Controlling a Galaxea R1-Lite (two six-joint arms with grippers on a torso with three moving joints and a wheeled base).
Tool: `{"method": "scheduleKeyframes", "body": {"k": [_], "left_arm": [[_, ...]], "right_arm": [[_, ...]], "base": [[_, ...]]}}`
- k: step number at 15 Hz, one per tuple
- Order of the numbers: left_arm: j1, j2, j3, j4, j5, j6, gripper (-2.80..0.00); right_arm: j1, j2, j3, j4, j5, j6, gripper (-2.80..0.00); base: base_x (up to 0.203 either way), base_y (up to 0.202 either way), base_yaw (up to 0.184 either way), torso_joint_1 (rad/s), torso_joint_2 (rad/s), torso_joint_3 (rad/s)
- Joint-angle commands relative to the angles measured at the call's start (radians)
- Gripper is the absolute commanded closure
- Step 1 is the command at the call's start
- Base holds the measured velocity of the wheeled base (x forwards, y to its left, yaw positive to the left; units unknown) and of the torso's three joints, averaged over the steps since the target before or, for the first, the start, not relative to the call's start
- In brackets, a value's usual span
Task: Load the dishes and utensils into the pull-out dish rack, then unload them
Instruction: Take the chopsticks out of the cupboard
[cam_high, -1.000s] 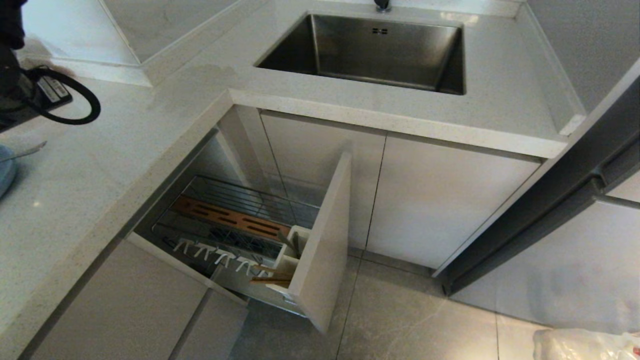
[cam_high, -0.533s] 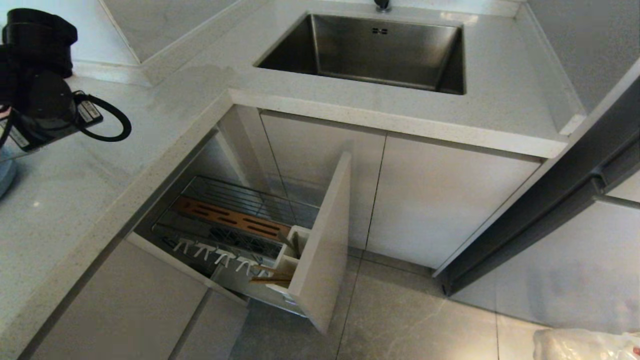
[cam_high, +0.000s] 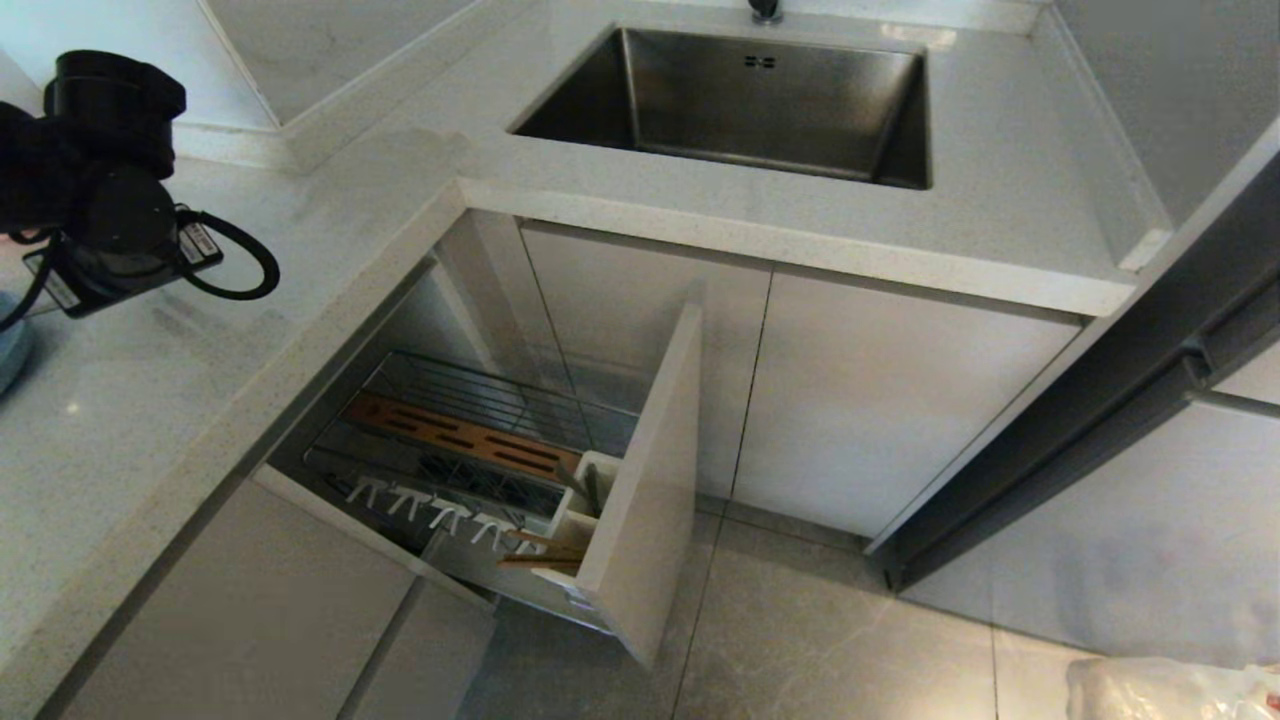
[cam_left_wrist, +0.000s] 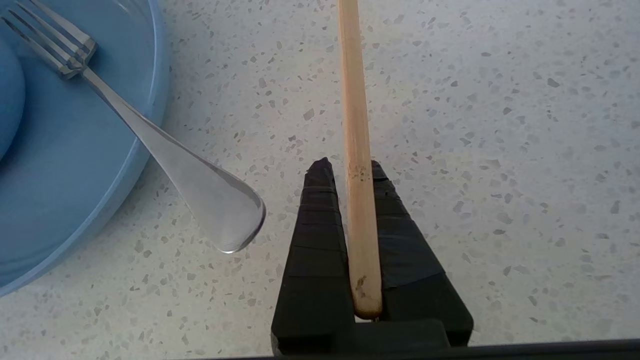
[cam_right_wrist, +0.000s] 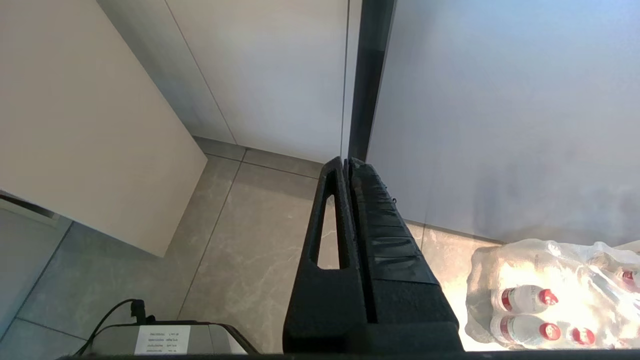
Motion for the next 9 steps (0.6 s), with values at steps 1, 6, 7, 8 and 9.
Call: {"method": "scheduleKeyframes", "body": {"k": [1,6,7,8,9], "left_arm": [[0.004,0.004,0.0,0.005,0.005,0.004,0.0],[0.016,0.009,0.002,0.012,0.006,0.032,0.0],[0.018,0.011,0.002,0.012,0.006,0.034,0.0],[0.021,0.012,0.002,0.017,0.006,0.034,0.0],[0.021,0.012,0.002,0.026,0.006,0.036,0.0]], "right_arm": [[0.0,0.001,0.0,0.0,0.0,0.0,0.0],[0.0,0.001,0.0,0.0,0.0,0.0,0.0],[0.0,0.001,0.0,0.0,0.0,0.0,0.0],[0.0,0.001,0.0,0.0,0.0,0.0,0.0],[0.0,0.0,0.0,0.0,0.0,0.0,0.0]], "base": [[0.0,0.0,0.0,0.0,0.0,0.0],[0.0,0.0,0.0,0.0,0.0,0.0],[0.0,0.0,0.0,0.0,0.0,0.0],[0.0,0.0,0.0,0.0,0.0,0.0],[0.0,0.0,0.0,0.0,0.0,0.0]]}}
